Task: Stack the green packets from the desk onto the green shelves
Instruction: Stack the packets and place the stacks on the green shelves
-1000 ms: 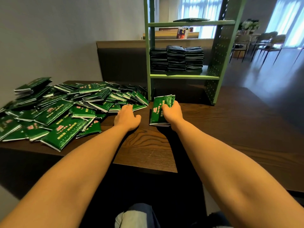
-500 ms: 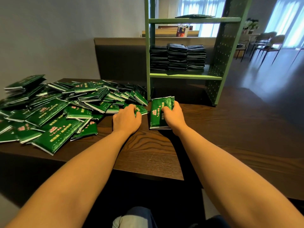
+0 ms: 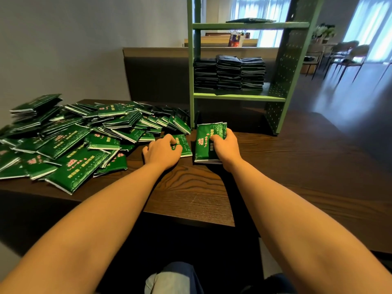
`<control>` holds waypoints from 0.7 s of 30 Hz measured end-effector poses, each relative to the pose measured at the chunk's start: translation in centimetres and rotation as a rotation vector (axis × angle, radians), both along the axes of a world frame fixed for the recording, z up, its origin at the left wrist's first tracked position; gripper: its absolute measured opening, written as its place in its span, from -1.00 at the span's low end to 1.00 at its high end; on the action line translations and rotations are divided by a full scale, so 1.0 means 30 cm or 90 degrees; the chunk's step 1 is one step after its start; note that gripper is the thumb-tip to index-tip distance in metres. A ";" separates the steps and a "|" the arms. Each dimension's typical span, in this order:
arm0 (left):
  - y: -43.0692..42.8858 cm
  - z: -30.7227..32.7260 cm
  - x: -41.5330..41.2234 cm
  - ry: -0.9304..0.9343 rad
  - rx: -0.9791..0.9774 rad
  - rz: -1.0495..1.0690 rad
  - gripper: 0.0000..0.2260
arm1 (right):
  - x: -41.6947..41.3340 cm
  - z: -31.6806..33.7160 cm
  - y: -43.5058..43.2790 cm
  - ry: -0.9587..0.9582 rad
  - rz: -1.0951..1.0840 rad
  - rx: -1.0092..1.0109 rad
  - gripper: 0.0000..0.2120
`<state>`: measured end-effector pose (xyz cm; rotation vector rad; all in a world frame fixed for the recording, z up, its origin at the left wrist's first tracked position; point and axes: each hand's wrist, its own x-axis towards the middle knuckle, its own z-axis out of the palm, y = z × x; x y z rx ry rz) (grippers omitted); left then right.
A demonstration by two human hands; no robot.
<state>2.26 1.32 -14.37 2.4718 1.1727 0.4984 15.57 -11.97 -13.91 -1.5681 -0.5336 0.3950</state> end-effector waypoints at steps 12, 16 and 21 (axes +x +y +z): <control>-0.059 0.022 -0.006 -0.434 -0.237 -0.008 -0.57 | -0.010 0.014 -0.031 0.050 -0.009 0.040 -0.88; -0.077 0.037 0.004 -0.504 -0.389 0.052 -0.55 | -0.013 0.036 -0.027 0.166 -0.002 0.053 -0.90; -0.094 0.063 0.032 -0.560 -0.505 0.072 -0.62 | -0.015 0.068 -0.040 0.278 0.016 0.038 -0.94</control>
